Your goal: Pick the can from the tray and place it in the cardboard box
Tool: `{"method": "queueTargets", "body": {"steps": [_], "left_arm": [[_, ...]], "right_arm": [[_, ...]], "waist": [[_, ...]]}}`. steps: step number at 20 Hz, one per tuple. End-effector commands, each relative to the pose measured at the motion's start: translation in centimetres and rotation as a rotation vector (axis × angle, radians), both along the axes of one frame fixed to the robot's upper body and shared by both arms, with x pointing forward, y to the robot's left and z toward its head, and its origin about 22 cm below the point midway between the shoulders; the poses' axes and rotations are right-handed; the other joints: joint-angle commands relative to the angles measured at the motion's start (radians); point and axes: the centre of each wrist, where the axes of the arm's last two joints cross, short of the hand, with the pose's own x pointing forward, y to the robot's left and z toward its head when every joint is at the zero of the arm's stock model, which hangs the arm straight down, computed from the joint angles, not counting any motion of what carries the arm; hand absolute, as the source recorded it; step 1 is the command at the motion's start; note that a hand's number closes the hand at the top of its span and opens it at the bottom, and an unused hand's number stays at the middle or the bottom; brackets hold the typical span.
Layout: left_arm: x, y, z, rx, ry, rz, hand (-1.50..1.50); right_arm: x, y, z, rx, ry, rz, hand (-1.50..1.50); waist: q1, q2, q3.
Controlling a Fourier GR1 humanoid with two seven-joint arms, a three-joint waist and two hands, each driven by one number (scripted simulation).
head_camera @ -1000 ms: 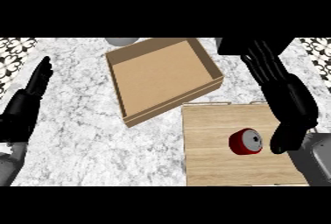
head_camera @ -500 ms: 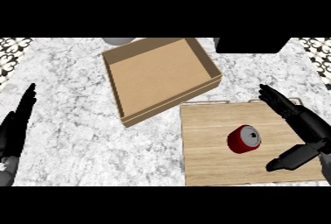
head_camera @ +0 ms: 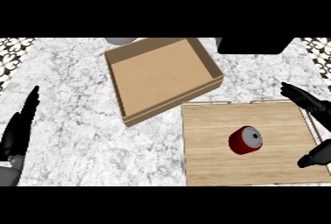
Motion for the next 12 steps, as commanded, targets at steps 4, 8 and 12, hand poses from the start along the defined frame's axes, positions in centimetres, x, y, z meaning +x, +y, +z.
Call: {"method": "queueTargets", "body": {"steps": [4,8,12], "left_arm": [[1.8,-0.5,1.9,0.001,0.008,-0.021,0.0],[1.5,-1.4,-0.1,0.007,0.001,-0.01,0.0],[0.8,-1.0,0.1,0.003,0.014,-0.019,0.0]], "right_arm": [[3.7,-0.1,6.4,-0.355,0.023,0.183,-1.5],[4.9,2.8,6.5,-0.512,0.07,0.287,-1.5],[6.7,4.4,7.2,-0.603,0.136,0.356,-1.5]], "waist": [[0.017,0.0,0.0],[0.011,0.0,-0.001],[0.015,-0.002,-0.001]]}}
